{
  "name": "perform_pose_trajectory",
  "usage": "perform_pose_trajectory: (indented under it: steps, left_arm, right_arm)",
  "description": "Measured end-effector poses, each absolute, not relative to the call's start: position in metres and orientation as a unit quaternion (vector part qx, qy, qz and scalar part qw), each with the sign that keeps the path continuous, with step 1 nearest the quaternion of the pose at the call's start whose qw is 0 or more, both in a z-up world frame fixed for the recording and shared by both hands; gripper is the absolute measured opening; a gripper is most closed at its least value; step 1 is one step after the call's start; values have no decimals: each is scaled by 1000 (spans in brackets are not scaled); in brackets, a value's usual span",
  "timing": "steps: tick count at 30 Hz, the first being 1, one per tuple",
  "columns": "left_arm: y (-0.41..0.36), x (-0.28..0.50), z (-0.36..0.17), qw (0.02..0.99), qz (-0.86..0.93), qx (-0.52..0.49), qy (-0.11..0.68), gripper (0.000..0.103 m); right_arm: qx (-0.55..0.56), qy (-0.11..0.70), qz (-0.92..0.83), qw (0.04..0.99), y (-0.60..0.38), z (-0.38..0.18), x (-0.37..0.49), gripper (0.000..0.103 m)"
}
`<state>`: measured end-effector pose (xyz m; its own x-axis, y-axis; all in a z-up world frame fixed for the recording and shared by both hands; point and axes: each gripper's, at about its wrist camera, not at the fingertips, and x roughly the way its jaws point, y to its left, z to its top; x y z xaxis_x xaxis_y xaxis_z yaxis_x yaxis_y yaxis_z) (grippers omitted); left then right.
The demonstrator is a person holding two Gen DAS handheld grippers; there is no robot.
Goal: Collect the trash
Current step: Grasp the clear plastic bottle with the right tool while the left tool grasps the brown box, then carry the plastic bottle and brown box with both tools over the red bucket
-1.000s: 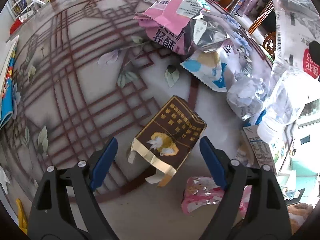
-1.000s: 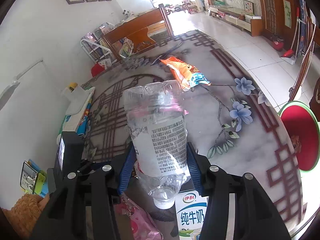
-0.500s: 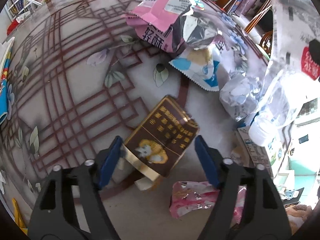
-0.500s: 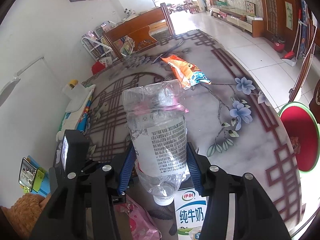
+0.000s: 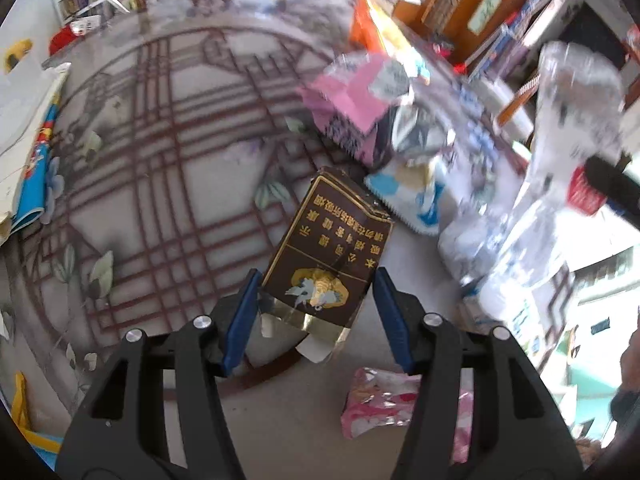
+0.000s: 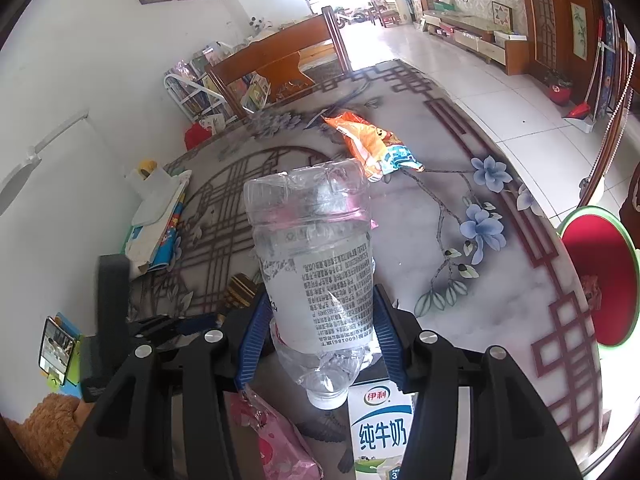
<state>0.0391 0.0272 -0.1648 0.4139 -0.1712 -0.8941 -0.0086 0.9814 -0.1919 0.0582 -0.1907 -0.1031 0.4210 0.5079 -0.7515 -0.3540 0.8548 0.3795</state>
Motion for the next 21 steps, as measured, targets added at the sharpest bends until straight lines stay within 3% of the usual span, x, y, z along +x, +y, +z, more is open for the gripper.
perform_pose_trajectory:
  steps: [11, 21]
  left_arm:
    - [37, 37, -86, 888, -31, -139, 438, 55]
    - [24, 44, -64, 899, -44, -141, 412, 55]
  right_arm:
    - [95, 447, 256, 852, -200, -87, 63, 48]
    - [109, 430, 240, 863, -216, -77, 65, 48]
